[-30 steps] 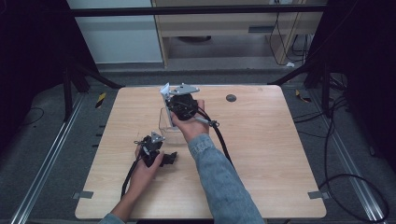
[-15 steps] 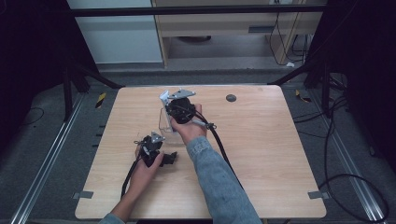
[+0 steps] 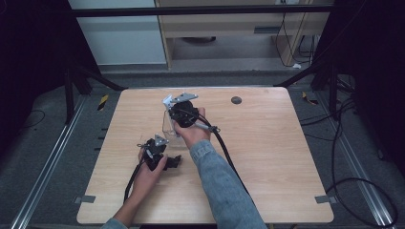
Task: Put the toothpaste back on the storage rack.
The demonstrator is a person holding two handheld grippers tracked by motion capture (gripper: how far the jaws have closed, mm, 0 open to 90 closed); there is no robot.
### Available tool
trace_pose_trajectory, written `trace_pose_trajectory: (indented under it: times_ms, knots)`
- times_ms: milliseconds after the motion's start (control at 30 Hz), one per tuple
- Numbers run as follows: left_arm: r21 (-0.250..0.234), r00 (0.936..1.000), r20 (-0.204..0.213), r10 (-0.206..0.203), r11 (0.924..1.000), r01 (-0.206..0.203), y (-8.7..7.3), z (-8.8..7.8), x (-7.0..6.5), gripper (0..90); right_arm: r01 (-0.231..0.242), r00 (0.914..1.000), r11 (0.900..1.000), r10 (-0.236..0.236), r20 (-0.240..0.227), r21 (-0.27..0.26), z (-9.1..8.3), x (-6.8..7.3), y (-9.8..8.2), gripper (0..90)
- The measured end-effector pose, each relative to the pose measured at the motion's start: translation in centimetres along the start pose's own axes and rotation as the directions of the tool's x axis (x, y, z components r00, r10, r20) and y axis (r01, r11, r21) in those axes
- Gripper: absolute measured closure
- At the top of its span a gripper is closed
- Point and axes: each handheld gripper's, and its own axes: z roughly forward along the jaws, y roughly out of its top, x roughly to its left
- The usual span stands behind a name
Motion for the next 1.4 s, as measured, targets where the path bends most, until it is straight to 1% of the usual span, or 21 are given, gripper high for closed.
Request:
trace_pose_trajectory:
  times_ms: [533,1400]
  knots:
    - [0.000,1.0000,0.000,0.000,1.0000,0.000,0.0,0.0,0.0,0.0,-0.010,0.9999,0.999,0.010,-0.005,0.031,0.9,0.0,-0.4,81.3]
    - [0.001,1.0000,0.002,0.001,1.0000,-0.001,0.0,0.0,0.0,0.0,-0.020,0.9998,0.999,0.020,-0.003,0.044,1.5,-0.3,-0.5,81.2]
